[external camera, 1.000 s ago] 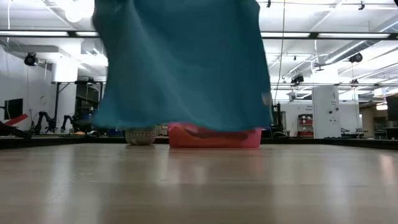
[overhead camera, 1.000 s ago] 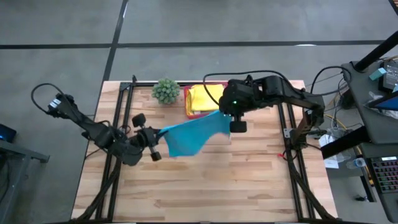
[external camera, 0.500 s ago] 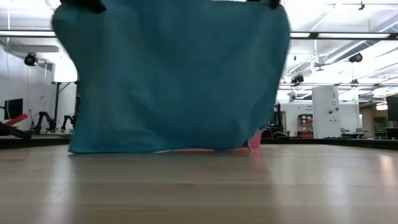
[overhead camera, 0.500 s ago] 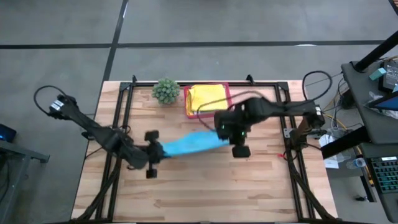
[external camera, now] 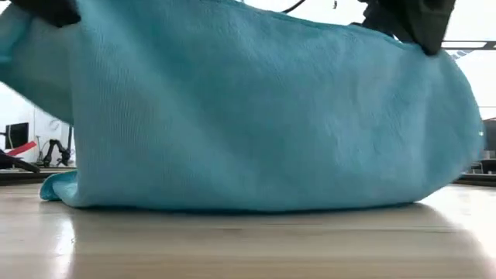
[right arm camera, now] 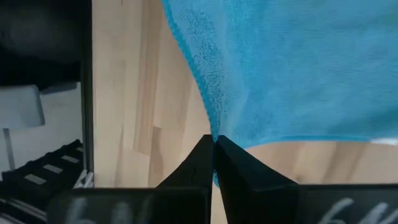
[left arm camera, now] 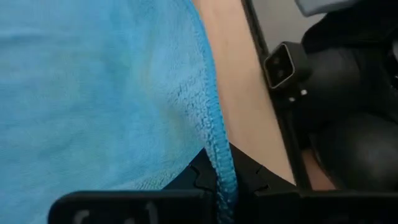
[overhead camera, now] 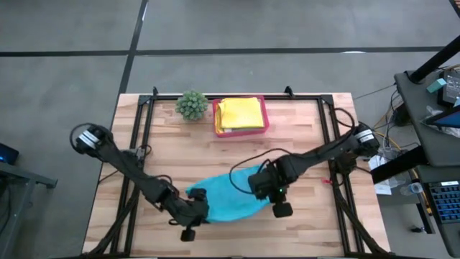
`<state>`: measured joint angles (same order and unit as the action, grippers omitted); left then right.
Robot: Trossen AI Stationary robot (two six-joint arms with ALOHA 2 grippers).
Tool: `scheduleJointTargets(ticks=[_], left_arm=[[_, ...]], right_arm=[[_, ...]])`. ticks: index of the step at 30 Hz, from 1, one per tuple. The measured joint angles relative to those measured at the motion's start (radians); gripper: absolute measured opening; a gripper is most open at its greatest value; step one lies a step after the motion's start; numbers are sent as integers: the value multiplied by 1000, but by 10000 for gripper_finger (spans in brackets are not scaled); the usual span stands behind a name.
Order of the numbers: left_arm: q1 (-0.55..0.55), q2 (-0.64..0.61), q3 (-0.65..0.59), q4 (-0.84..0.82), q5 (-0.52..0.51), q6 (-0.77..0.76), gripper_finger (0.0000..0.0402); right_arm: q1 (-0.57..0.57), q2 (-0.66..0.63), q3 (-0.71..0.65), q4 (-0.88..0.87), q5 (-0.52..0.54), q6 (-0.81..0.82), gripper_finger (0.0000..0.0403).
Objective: Fold microfiber towels
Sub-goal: Fold the blue microfiber towel
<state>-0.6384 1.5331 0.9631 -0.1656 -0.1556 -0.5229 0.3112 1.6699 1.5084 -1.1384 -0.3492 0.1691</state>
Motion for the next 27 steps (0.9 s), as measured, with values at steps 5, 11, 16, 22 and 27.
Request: scheduleJointTargets(ticks=[5,11,16,22,27], left_arm=[[0,81,14,37,65,-89,0],[-1,129,12,102,160,-129,1],[2,124,12,108,179,-143,30],[2,117,13,104,184,-177,96],[6,110,12,97,192,-157,129]], right_arm=[[41,0,-81,59,1,89,9],[63,0,-149,112,10,150,37],[64,0,-197,181,15,153,86],[64,0,-202,199,306,136,123],[60,0,-211,312,432,53,110]])
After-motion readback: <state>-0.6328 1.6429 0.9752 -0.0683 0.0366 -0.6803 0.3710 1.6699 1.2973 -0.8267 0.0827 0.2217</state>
